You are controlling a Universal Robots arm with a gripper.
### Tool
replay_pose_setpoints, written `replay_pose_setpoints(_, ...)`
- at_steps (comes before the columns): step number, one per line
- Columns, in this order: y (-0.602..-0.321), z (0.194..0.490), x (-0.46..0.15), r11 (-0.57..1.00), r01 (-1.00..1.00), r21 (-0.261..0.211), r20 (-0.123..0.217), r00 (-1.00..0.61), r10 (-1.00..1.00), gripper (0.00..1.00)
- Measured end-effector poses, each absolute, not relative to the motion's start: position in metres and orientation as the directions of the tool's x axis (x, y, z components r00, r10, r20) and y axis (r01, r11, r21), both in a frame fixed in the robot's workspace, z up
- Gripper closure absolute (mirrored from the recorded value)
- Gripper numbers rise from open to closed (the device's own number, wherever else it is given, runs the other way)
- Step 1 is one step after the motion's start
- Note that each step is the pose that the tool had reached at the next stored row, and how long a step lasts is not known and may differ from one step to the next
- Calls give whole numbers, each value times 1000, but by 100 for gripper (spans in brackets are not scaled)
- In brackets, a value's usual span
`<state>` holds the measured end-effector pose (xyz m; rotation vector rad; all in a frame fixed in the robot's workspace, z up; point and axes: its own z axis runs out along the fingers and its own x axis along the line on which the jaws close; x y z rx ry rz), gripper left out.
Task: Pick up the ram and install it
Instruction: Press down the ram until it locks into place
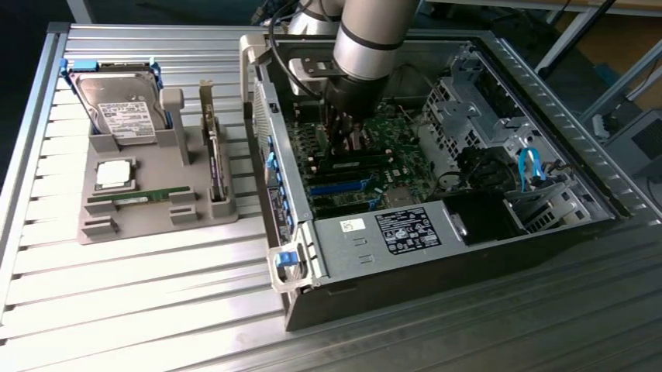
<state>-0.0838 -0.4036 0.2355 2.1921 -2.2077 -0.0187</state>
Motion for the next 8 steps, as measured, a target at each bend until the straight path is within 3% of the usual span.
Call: replay_pose_setpoints(8, -404, 233, -84, 7, -1000, 30, 13, -7, -1000, 90)
